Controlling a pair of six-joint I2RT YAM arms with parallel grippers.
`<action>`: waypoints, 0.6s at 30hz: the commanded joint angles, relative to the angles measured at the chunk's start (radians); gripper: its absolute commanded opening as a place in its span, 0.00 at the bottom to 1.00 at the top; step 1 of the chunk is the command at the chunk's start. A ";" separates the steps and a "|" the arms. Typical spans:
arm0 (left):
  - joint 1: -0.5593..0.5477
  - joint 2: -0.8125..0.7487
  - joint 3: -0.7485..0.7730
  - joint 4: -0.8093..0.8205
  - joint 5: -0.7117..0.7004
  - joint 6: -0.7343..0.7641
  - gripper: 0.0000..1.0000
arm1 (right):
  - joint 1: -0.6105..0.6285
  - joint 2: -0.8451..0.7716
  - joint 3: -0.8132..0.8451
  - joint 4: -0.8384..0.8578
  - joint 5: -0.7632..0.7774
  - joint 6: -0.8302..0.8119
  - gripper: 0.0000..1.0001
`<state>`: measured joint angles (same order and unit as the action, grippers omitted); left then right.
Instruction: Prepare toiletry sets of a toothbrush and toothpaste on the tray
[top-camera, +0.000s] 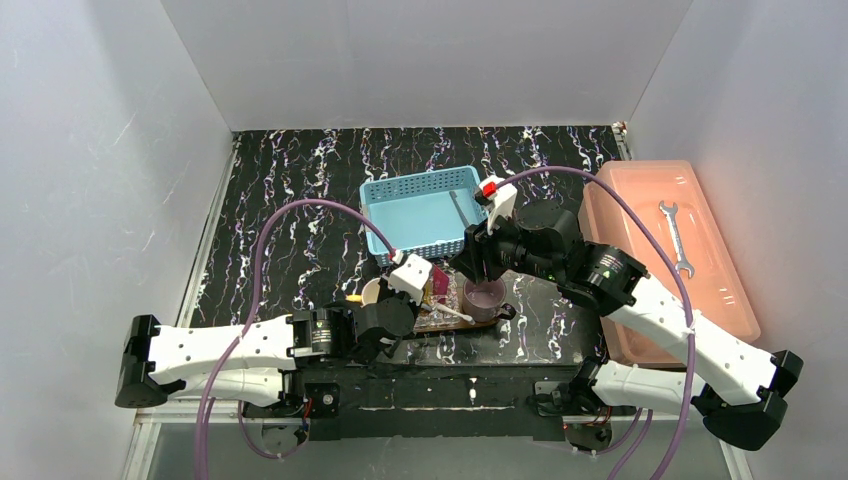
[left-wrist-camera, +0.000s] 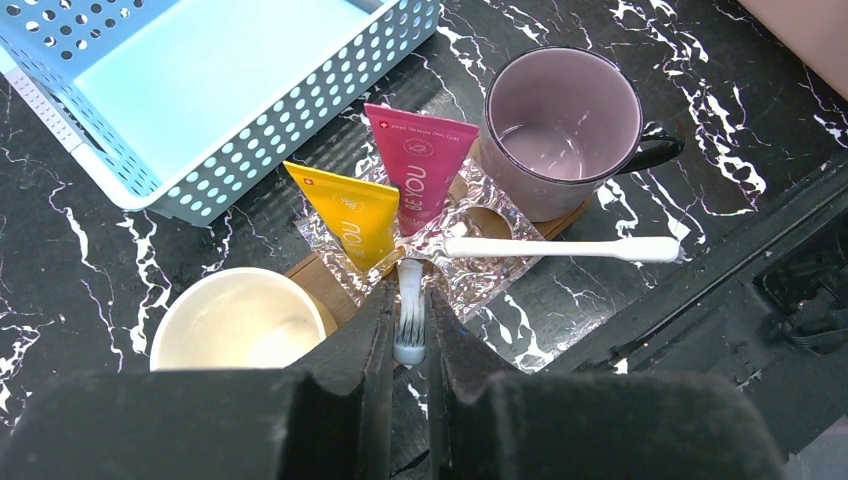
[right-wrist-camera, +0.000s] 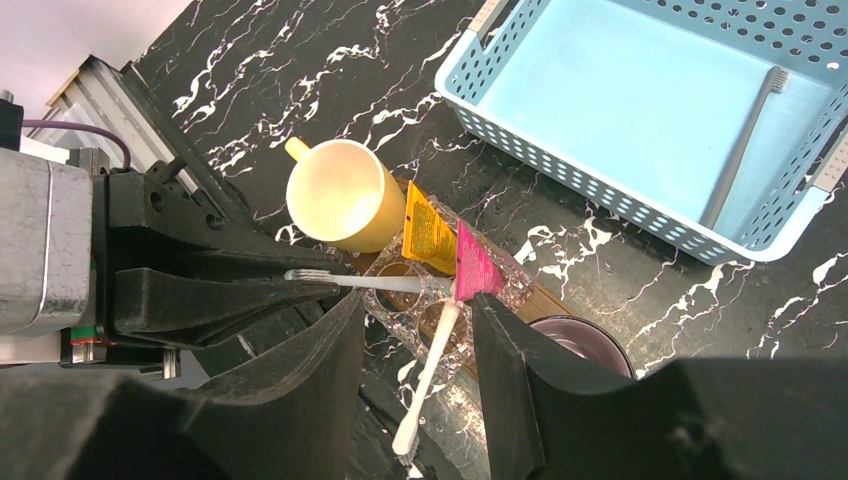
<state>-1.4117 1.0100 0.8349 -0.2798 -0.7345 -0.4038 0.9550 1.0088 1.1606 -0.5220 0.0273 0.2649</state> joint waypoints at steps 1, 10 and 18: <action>-0.005 -0.004 -0.015 0.027 -0.049 -0.003 0.00 | -0.001 -0.004 -0.016 0.043 0.014 0.006 0.52; -0.006 0.029 -0.003 0.027 -0.038 0.004 0.00 | -0.001 -0.010 -0.025 0.043 0.017 0.008 0.54; -0.006 0.019 0.009 0.024 -0.015 0.013 0.20 | -0.001 -0.010 -0.026 0.042 0.017 0.010 0.56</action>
<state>-1.4117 1.0374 0.8288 -0.2478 -0.7395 -0.3901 0.9550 1.0092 1.1328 -0.5217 0.0280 0.2668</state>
